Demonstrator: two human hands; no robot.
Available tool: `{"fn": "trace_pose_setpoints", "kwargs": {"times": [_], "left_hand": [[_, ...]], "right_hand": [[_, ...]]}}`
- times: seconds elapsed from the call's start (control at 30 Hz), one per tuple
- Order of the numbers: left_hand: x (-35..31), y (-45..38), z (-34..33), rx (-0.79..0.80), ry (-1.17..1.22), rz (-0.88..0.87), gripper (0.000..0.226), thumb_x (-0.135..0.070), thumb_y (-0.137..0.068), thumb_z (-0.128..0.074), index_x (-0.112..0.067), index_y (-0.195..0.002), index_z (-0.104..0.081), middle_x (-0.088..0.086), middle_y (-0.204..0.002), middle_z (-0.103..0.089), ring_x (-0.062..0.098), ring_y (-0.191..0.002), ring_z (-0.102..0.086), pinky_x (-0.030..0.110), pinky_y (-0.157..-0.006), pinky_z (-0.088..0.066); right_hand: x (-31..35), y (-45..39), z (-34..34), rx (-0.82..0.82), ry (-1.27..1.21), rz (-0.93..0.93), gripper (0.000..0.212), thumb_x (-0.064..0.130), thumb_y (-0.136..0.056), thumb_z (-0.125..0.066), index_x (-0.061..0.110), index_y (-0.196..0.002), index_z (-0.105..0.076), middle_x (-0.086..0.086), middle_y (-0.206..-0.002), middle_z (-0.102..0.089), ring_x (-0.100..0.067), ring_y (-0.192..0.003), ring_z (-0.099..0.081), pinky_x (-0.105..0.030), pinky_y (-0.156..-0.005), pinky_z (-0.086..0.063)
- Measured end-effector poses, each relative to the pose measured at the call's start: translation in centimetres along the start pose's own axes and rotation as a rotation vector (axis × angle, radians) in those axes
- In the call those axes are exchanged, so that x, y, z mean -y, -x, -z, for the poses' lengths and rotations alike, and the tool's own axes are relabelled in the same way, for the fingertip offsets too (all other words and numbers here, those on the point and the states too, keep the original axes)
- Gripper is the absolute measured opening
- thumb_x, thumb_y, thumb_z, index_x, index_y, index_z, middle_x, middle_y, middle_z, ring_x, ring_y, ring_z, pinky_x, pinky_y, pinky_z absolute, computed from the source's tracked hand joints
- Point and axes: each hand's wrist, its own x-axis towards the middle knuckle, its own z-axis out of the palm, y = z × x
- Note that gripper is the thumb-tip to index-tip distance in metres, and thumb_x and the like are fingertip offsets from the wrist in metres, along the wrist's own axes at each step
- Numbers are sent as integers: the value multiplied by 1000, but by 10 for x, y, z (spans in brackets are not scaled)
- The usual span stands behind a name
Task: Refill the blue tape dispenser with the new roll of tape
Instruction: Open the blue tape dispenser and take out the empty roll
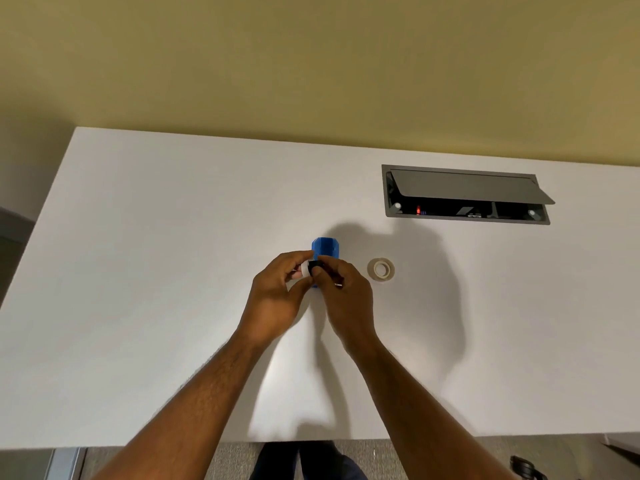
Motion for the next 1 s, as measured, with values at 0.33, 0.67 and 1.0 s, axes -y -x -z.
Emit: {"fn": "trace_pose_setpoints", "kwargs": {"times": [0.33,0.67,1.0], "left_hand": [[29,5,13,-53,-221,6,38,-22,-94,-69,-30,-131,-62,-21,-120,-61,-16,-109,-52,0,-92,-38],[55,-22,30,-109,-500,31,45,-18,-93,-70,-16,-136,-58,3,-132,-60,23,-122,-51,24,-96,-35],[66,-41,38,-97,-656,-24,16,-5,-83,-76,-4,-96,-66,5,-99,-56,21,-95,-52,36,-74,-52]], "right_hand": [[-5,10,-8,-51,43,-13,7,27,-94,-68,29,-100,-67,16,-94,-72,2,-89,-65,-9,-75,-49],[-4,9,-12,-75,84,21,17,24,-94,-70,35,-105,-63,13,-105,-72,-3,-93,-69,-13,-79,-52],[-17,15,-2,-114,84,-20,17,25,-95,-70,31,-110,-67,15,-104,-72,2,-90,-67,-11,-74,-53]]}}
